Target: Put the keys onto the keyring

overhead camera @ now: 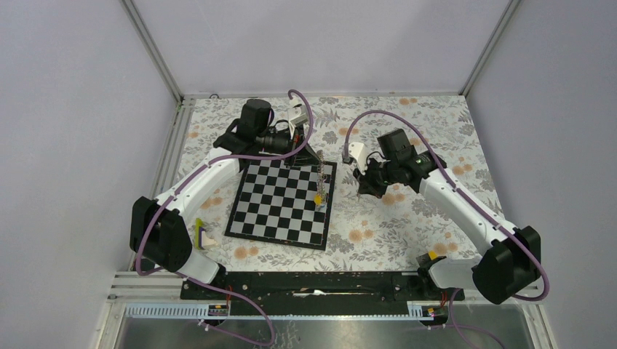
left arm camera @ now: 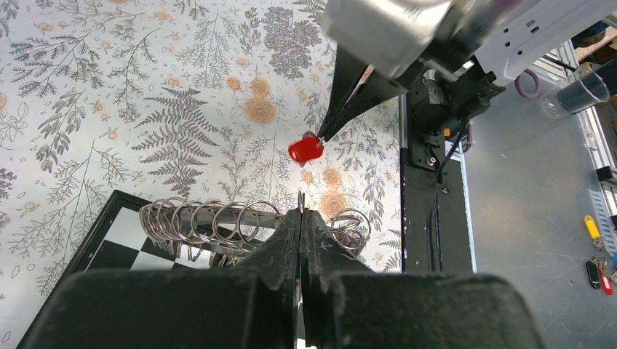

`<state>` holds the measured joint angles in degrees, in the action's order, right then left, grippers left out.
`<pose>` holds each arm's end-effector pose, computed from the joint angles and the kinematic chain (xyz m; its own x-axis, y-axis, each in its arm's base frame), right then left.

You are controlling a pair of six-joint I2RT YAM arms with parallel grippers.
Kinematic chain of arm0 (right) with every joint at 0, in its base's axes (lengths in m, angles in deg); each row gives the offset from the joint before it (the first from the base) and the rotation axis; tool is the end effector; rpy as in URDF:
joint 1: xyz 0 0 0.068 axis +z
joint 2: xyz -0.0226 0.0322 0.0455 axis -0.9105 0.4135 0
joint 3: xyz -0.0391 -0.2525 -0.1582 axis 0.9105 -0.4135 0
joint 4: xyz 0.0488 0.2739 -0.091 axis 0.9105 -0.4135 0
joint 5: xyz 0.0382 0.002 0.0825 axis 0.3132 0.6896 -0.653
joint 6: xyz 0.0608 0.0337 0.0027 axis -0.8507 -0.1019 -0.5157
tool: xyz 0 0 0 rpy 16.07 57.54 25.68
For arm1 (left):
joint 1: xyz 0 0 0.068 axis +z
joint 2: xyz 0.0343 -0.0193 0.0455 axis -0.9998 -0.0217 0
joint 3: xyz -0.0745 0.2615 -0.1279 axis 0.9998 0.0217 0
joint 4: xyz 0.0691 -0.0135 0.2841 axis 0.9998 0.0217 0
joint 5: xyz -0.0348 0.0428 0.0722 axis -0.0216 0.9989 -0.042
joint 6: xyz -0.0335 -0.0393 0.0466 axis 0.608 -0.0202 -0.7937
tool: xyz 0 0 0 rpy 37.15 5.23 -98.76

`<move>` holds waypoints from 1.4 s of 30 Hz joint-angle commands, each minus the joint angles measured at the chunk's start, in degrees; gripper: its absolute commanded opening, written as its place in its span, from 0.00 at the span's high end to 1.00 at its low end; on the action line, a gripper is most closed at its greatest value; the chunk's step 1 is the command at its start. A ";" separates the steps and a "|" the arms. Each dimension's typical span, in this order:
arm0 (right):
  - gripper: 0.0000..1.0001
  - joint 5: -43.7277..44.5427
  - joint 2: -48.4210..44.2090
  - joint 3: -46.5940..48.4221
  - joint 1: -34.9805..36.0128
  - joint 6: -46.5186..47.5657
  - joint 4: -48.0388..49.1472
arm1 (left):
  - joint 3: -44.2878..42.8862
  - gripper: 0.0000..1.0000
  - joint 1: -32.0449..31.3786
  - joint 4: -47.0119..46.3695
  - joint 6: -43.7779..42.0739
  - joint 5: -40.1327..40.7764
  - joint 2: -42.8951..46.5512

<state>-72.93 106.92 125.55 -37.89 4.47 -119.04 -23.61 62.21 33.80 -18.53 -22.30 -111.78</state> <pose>0.2569 0.1626 0.2976 -0.1892 -0.6798 -0.7086 -0.9359 0.3432 -0.0794 0.3114 -0.2102 0.3487 -0.3459 0.2313 -0.9093 0.9382 0.0922 -0.3334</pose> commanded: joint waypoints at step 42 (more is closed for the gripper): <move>1.00 -29.35 7.72 14.73 -2.70 -11.90 1.69 | -5.82 1.00 -8.12 6.45 -10.92 4.42 0.19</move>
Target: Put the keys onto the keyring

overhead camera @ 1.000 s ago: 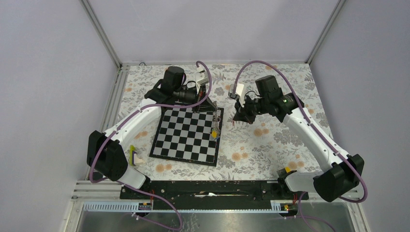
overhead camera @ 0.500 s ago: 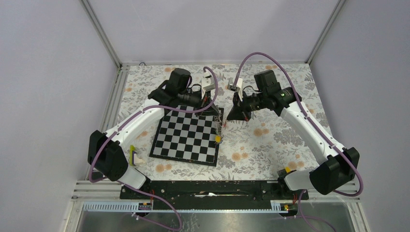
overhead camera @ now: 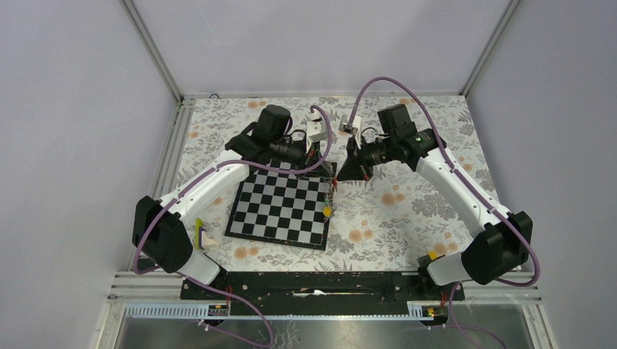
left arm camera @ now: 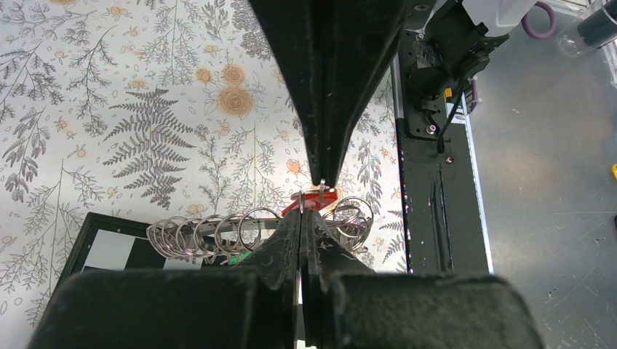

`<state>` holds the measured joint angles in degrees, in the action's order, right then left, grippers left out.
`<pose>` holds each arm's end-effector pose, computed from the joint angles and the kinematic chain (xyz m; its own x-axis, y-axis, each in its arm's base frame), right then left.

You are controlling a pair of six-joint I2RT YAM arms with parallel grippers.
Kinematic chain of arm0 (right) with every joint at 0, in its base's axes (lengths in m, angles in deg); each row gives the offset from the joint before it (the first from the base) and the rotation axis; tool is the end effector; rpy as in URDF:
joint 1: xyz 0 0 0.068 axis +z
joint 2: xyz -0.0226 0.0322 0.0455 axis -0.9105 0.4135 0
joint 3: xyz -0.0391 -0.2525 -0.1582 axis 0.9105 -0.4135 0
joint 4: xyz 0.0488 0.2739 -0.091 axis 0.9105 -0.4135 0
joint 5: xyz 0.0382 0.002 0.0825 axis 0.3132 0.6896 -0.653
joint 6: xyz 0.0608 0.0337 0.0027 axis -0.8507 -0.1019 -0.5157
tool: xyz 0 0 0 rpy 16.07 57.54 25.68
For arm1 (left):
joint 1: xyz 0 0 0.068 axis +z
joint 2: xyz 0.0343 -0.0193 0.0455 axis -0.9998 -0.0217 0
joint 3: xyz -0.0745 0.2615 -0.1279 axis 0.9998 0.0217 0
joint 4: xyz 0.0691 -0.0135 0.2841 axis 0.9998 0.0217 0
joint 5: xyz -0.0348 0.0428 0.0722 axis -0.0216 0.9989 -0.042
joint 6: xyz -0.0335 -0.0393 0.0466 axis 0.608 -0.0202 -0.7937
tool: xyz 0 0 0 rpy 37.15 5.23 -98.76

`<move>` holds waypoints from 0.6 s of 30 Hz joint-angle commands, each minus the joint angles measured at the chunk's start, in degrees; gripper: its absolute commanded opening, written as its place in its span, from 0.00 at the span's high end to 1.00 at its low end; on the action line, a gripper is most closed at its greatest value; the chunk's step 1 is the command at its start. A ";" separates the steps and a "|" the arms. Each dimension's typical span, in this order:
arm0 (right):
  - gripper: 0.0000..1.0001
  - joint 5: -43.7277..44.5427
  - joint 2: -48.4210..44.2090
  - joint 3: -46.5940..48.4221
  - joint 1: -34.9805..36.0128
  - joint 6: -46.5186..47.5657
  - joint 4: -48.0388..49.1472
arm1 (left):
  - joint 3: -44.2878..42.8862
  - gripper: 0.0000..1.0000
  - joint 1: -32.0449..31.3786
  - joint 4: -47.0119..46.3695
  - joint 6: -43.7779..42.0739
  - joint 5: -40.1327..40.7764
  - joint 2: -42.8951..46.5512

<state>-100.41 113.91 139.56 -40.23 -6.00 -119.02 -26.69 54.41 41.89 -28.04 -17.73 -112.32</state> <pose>0.2832 0.1843 0.3622 -0.2532 -0.3925 -0.8842 -0.9664 0.1444 0.2127 0.2818 -0.2488 0.3510 -0.2240 0.3376 -0.9142 0.9716 0.0035 -0.2367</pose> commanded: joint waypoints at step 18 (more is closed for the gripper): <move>1.00 -2.91 1.41 0.92 -1.88 -2.81 2.23 | -1.82 1.00 -0.90 -1.62 -2.11 0.19 0.85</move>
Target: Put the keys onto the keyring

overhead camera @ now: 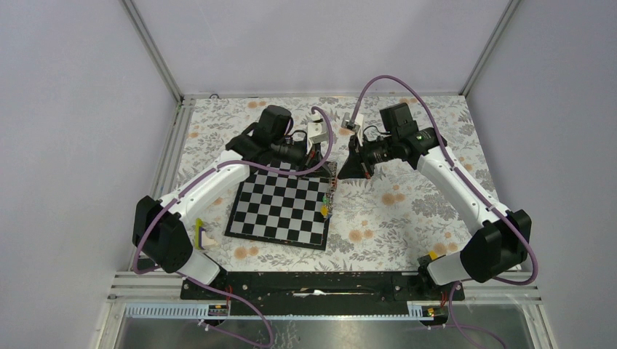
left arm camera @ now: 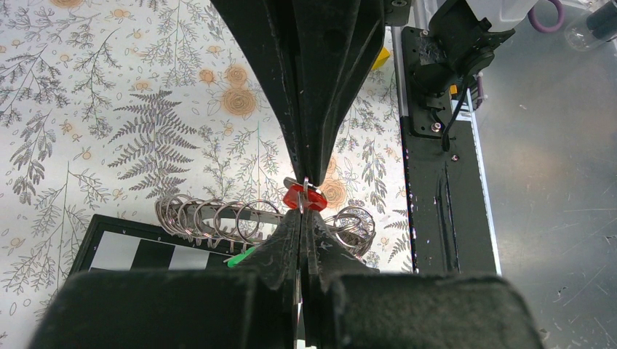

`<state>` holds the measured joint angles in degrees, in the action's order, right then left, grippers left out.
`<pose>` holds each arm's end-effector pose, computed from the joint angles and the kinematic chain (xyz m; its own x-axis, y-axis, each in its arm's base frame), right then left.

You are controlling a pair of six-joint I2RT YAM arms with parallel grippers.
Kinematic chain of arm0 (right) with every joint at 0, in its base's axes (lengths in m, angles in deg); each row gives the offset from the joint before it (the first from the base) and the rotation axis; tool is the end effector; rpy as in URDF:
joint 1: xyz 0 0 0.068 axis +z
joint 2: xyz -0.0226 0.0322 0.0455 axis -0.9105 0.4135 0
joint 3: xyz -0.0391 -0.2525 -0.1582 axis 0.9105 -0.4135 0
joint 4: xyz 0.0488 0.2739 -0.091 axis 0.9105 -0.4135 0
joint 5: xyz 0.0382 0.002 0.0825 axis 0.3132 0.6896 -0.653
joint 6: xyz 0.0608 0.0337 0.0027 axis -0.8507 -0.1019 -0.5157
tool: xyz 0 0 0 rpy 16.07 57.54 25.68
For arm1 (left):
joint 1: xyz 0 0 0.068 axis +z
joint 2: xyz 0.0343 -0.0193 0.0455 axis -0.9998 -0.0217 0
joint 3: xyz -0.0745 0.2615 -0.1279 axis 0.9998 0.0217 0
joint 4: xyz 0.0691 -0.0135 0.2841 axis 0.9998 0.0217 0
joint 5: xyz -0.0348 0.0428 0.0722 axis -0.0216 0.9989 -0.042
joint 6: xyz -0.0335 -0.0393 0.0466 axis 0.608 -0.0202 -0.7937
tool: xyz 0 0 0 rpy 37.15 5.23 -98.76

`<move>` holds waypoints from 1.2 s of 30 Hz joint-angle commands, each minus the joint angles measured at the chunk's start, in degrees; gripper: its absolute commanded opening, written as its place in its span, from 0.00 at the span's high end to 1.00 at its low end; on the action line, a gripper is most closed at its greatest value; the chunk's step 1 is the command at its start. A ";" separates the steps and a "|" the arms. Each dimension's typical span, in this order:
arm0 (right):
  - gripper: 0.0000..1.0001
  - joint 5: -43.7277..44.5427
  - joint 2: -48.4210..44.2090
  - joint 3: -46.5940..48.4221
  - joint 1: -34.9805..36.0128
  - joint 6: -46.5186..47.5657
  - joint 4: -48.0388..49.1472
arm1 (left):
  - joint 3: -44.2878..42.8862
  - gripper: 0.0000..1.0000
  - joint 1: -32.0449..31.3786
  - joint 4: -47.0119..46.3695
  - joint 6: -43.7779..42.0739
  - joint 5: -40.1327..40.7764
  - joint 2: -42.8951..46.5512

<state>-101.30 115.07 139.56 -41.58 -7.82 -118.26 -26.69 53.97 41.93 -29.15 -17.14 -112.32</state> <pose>0.2923 0.1802 0.3573 -0.2981 -0.3780 -0.8765 -0.9532 0.1670 0.2522 0.2803 -0.2508 0.3506 -0.2028 0.3423 -0.9174 0.9763 -0.0011 -0.2162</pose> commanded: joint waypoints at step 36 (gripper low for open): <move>1.00 -5.07 -0.75 -0.59 -0.85 -0.58 1.49 | -1.49 1.00 -0.81 -1.66 -0.98 0.23 0.51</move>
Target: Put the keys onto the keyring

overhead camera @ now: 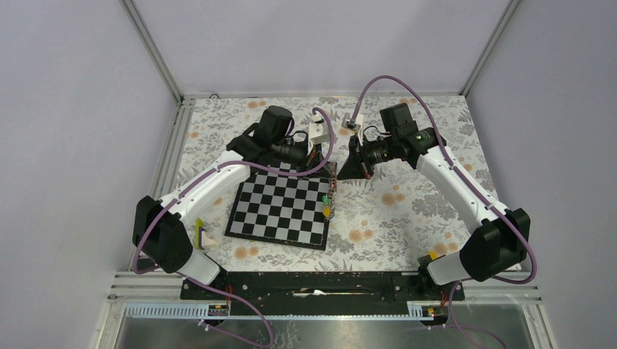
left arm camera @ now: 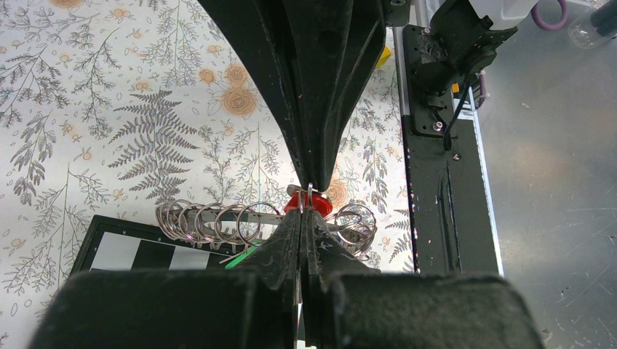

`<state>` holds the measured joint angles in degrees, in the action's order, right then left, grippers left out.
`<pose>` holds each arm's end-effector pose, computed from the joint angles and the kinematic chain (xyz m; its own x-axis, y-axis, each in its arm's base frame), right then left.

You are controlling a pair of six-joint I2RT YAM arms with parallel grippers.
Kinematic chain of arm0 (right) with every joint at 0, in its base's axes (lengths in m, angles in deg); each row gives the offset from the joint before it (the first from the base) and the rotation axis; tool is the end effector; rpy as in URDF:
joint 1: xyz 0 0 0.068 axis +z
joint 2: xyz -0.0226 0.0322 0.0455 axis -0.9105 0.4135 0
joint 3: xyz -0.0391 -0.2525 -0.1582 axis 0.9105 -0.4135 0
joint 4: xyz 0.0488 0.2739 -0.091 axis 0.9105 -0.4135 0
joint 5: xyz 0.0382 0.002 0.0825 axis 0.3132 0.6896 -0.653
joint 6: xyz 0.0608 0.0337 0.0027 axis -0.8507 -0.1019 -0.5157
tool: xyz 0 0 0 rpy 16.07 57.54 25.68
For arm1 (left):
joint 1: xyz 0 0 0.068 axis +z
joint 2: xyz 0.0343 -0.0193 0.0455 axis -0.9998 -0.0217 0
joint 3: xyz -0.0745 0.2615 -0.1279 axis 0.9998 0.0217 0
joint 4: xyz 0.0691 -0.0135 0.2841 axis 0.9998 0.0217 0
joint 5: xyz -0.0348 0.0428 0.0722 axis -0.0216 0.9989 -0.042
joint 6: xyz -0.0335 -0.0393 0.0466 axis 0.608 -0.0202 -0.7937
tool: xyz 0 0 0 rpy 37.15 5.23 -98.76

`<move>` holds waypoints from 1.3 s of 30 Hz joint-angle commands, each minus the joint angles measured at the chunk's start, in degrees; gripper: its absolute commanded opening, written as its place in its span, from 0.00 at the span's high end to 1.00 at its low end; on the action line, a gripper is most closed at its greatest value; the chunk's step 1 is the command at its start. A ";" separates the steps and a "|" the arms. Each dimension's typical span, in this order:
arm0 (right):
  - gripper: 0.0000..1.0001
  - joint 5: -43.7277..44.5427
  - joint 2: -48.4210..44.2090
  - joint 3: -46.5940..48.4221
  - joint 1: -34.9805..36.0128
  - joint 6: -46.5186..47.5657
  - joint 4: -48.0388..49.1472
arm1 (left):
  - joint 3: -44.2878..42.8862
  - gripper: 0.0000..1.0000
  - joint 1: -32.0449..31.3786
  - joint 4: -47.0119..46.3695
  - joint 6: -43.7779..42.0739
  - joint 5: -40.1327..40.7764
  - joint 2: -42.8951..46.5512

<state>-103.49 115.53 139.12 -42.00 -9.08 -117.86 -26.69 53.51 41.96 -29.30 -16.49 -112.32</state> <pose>0.2938 0.1796 0.3537 -0.3281 -0.3623 -0.8724 -0.9443 0.1505 0.2926 0.2789 -0.2530 0.3503 -0.1976 0.3473 -0.9167 0.9776 0.0004 -0.2106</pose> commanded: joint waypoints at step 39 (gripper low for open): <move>1.00 0.05 -1.77 -2.27 -0.81 2.01 0.17 | -1.36 1.00 -0.39 -1.62 -0.41 0.05 0.84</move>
<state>-103.55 115.46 137.09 -42.44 -7.64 -118.10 -26.69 53.36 41.96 -29.28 -15.87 -112.37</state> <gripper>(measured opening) 0.017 0.010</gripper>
